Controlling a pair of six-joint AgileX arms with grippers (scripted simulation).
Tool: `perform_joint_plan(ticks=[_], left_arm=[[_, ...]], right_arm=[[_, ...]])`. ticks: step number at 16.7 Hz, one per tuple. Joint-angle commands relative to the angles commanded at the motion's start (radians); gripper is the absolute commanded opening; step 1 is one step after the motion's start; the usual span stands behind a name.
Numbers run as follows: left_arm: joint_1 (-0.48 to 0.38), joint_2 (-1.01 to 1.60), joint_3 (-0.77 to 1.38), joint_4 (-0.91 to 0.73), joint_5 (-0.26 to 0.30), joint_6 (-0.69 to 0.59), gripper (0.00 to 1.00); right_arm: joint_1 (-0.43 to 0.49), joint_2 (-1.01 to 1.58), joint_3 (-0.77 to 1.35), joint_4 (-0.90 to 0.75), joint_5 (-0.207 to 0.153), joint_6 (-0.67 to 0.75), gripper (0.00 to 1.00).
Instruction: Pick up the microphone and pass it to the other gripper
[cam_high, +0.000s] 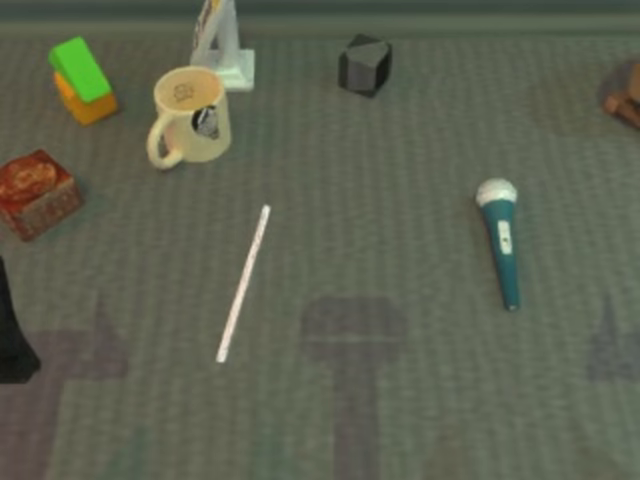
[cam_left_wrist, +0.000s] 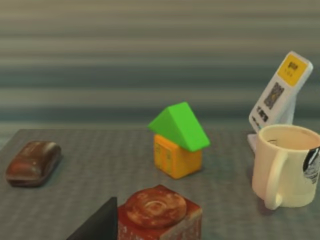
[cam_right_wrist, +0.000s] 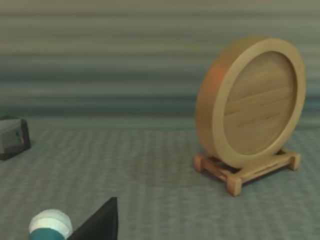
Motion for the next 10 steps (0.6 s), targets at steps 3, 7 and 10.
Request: perform_joint_plan(ticks=[3,7,10], left_arm=[[0.000,0.000,0.000,0.000,0.000,0.000,1.00],[0.000,0.000,0.000,0.000,0.000,0.000,1.00],[0.000,0.000,0.000,0.000,0.000,0.000,1.00]], right_arm=[[0.003,0.010,0.010,-0.007,0.000,0.003,1.00],[0.043,0.157,0.147,-0.096,0.002,0.043,1.00],[0.090,0.378,0.325,-0.213,0.008,0.096,1.00]])
